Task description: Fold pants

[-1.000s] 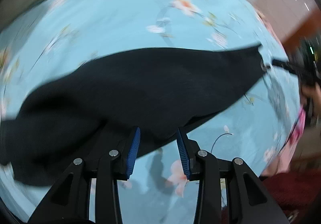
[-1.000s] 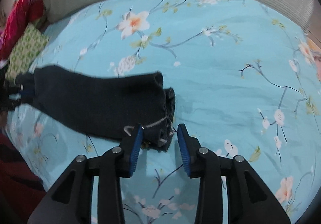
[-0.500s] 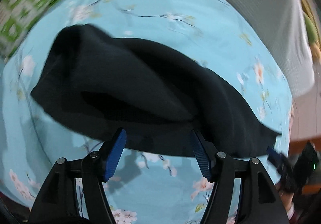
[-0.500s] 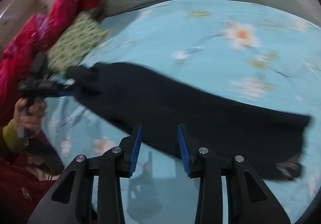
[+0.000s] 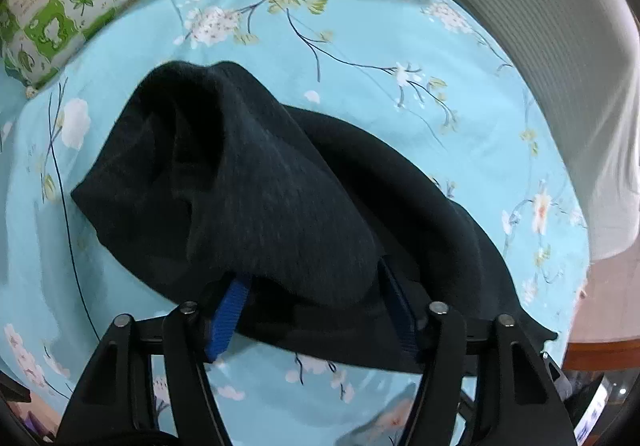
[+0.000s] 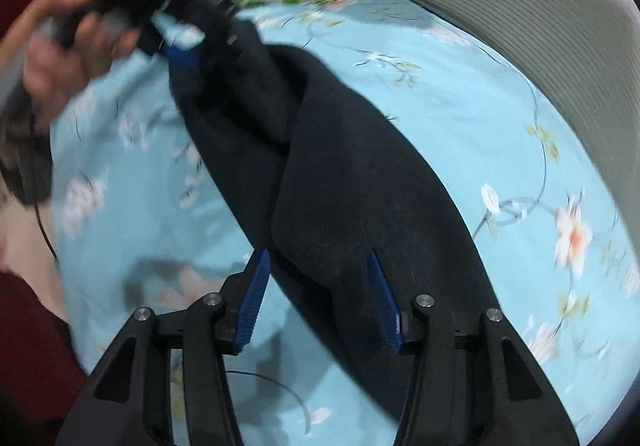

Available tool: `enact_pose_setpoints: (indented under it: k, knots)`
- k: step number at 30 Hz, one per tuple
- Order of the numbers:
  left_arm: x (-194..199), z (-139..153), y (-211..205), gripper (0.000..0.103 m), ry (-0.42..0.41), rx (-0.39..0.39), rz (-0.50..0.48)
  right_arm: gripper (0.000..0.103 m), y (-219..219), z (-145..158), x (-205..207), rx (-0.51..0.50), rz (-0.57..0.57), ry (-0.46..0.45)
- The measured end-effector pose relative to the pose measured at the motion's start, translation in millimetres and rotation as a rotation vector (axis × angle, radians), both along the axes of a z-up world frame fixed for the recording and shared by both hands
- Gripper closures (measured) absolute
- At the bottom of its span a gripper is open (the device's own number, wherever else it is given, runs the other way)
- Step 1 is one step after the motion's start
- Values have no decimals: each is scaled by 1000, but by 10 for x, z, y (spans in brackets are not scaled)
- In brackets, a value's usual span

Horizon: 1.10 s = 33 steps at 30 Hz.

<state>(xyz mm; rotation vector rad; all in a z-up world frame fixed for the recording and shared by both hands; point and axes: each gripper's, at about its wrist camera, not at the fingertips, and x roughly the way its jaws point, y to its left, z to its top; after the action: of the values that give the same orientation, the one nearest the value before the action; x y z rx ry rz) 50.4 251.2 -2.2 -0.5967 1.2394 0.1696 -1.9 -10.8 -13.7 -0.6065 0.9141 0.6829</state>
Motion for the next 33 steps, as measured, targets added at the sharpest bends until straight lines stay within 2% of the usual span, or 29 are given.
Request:
enact_pose_setpoints:
  k: [1,3,5,6,7,8,9,13,16,19,21,26,33]
  knots:
    - [13,-11,-1,48,0,3,1,51,28,-40,-6,-20,19,-5]
    - [49,-46,-11,71,0,5,0,51,76,-117,33,-56,42,-23]
    - [73,-60,-18,82,8,20,-8,51,97,-182,101,-69,38,-26]
    - [71,-46,-16,88,0,32,-11,59,99,-189,133,-66,34,-18]
    - [57,-23,-1,90,-9,37,-15,83,85,-186,174,-51,26,-5]
    - [47,23,2,93,-23,42,-22,94,73,-180,198,-41,14,1]
    - [31,81,9,96,-43,51,-34,95,52,-145,225,-21,2,11]
    - [-45,330,120,98,-120,57,-56,97,-111,53,306,85,-49,44]
    - [-115,511,303,98,-186,66,-57,97,-331,275,404,206,-124,78]
    - [-157,556,482,98,-210,74,-53,97,-535,401,489,311,-182,121]
    - [-188,500,551,98,-212,62,-60,97,-593,389,501,343,-193,148]
    - [-270,308,558,98,-199,117,-88,97,-377,212,405,288,-149,170]
    - [-355,-20,671,96,-146,108,-84,97,-310,-137,405,229,-139,240]
